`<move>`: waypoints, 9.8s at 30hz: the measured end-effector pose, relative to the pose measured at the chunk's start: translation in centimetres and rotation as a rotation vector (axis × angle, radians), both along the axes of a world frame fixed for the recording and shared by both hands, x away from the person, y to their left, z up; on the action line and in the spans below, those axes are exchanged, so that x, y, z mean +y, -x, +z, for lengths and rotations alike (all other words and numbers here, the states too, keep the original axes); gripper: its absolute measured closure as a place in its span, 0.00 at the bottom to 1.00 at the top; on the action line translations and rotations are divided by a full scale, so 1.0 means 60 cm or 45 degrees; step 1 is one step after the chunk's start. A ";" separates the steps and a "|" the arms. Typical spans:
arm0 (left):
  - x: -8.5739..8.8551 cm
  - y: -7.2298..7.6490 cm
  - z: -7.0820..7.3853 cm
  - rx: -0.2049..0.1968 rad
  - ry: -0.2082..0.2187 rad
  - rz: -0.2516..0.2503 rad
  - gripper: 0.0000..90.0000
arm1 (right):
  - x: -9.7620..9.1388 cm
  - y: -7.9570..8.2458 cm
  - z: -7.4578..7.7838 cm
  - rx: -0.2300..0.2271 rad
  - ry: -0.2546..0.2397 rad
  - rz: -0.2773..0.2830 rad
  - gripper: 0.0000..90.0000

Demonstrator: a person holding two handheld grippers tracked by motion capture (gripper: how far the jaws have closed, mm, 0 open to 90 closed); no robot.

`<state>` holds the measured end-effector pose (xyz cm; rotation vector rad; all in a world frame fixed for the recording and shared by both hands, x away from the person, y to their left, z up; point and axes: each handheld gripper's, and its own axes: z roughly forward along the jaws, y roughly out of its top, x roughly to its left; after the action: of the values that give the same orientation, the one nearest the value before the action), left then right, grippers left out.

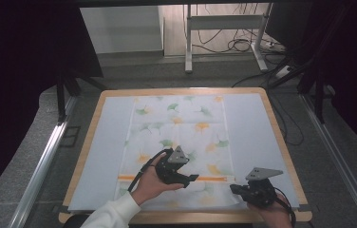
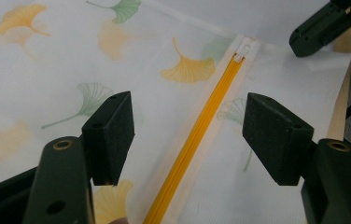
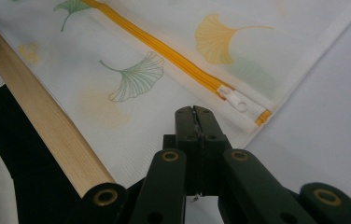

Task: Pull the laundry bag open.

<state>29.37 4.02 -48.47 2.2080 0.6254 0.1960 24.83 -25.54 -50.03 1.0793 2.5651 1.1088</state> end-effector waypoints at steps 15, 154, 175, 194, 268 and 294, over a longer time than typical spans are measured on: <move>-0.059 -0.018 -0.008 -0.015 -0.073 -0.043 0.39 | 0.009 0.018 -0.004 0.003 0.006 0.033 0.99; -0.172 -0.032 -0.058 0.033 -0.185 -0.247 0.97 | -0.006 -0.030 -0.031 0.180 -0.011 -0.139 1.00; -0.173 -0.029 -0.058 0.029 -0.180 -0.240 1.00 | -0.005 -0.028 -0.031 0.183 -0.013 -0.173 1.00; -0.168 -0.031 -0.060 0.046 -0.159 -0.244 1.00 | -0.003 -0.037 -0.023 0.159 -0.019 -0.207 1.00; -0.090 -0.014 -0.059 0.053 -0.187 -0.172 1.00 | 0.014 -0.063 -0.025 0.195 -0.005 -0.275 1.00; -0.055 -0.006 -0.060 0.064 -0.168 -0.149 1.00 | 0.014 -0.062 -0.025 0.197 -0.002 -0.267 1.00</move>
<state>29.72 0.70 -52.07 2.3757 0.5210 0.1244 28.55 -24.72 -51.52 1.4482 2.4887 1.0123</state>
